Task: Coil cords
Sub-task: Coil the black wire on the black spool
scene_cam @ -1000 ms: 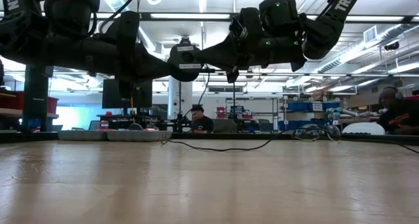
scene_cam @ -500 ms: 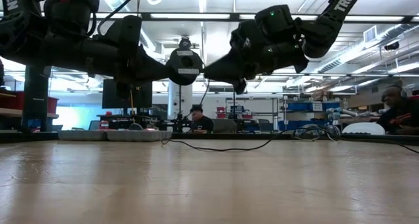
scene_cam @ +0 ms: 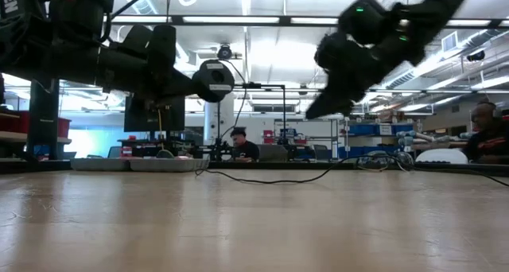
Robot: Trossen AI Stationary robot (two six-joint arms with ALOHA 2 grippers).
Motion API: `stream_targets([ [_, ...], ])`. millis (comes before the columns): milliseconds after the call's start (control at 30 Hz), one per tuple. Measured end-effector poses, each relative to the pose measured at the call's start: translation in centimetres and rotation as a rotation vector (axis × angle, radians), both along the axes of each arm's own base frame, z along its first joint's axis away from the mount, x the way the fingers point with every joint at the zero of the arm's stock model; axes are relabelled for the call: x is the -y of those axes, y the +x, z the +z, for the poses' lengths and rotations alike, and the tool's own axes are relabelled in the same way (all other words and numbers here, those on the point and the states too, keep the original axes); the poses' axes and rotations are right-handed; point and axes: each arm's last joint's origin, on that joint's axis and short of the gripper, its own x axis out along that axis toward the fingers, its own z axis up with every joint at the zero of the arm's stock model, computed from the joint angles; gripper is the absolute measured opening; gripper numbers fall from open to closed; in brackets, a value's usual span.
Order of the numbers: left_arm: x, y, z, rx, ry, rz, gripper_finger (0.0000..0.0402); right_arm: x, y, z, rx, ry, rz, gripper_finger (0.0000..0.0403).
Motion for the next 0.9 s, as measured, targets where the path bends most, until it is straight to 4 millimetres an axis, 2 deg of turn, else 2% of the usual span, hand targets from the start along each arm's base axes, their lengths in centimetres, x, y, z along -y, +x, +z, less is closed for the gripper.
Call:
stream_targets([
  [233,0.0,0.8,0.9,0.008,0.041,0.03,0.0,-2.3,-4.9,-3.4,0.281,0.057,-0.188,0.0045],
  [400,-0.3,2.4,2.6,0.041,0.08,0.055,0.0,-3.8,-6.0,-4.9,0.413,0.089,-0.214,0.0043],
  [533,-0.7,3.2,3.5,0.067,0.078,0.077,0.0,-4.8,-4.5,-5.7,0.395,0.088,-0.223,0.0043],
  [733,-1.2,4.0,4.4,0.109,0.053,0.105,0.0,-5.2,0.3,-6.7,0.357,0.038,-0.245,0.0043],
  [900,-1.2,4.0,4.4,0.105,0.053,0.1,0.0,-4.4,4.6,-6.6,0.378,-0.126,-0.197,0.0045],
])
